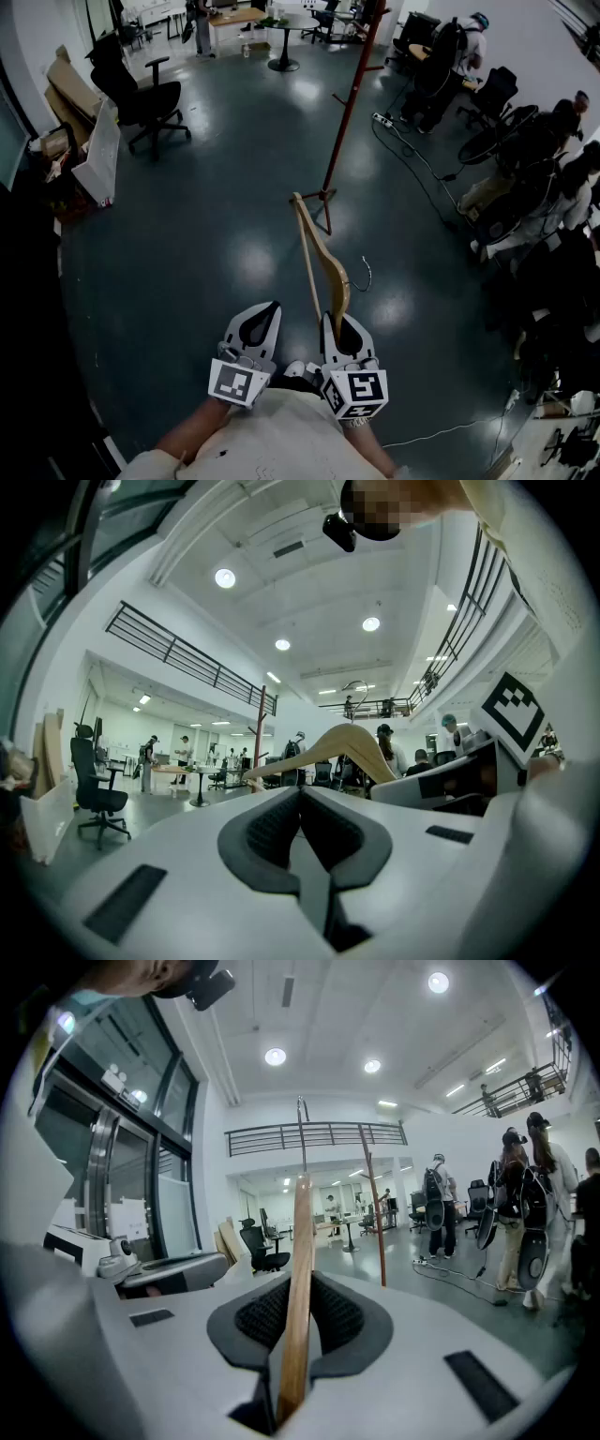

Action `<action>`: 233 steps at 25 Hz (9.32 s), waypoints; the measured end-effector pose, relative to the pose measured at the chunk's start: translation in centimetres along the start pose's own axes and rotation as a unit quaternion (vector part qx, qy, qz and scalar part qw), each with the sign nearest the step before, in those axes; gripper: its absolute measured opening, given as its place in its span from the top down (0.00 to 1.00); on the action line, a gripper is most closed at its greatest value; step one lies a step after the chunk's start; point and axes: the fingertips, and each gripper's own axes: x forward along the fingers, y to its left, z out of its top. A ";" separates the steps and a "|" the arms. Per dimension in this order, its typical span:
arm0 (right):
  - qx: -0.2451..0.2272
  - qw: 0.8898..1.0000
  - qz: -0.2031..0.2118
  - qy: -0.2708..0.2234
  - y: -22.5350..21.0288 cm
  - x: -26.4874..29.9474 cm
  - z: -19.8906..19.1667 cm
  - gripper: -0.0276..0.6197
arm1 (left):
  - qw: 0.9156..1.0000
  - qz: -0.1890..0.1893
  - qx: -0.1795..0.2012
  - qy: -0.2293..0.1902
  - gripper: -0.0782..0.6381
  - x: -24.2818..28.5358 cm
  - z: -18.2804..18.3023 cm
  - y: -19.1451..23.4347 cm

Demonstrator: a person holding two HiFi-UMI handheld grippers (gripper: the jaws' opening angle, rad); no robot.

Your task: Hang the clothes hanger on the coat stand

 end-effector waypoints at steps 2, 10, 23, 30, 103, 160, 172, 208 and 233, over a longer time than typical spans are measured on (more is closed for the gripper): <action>-0.001 1.000 0.001 0.003 -1.4 -0.2 0.0 0.85 | 1.000 0.011 -0.005 0.002 0.87 0.4 -0.2 -0.9; -0.002 1.000 0.020 0.018 -4.5 0.4 -0.1 0.85 | 0.999 0.037 0.004 0.015 0.87 3.4 -1.0 -2.4; -0.003 0.999 -0.009 0.032 -9.0 4.3 0.8 0.85 | 0.999 0.018 -0.009 0.042 0.87 10.2 -2.9 0.1; 0.002 0.998 -0.027 0.056 -12.5 10.3 1.0 0.85 | 0.998 0.007 -0.032 0.049 0.87 16.1 -4.4 2.9; -0.015 0.997 0.026 0.070 -40.1 62.6 24.3 0.85 | 1.000 -0.001 0.013 -0.002 0.87 69.8 1.2 27.8; 0.010 0.998 0.026 0.058 -50.8 80.2 32.5 0.85 | 0.996 0.076 0.027 0.043 0.87 75.5 -4.9 30.7; -0.009 0.999 0.019 0.046 -50.6 79.4 32.9 0.85 | 0.995 0.094 -0.009 0.028 0.87 75.0 -3.9 30.8; -0.051 0.997 0.038 -0.043 -43.9 62.6 29.8 0.90 | 0.998 0.059 0.003 0.011 0.87 68.6 -2.4 25.7; -0.035 0.969 0.233 -0.073 -33.6 59.6 23.1 0.93 | 0.998 0.053 -0.014 0.024 0.87 69.1 -3.3 23.7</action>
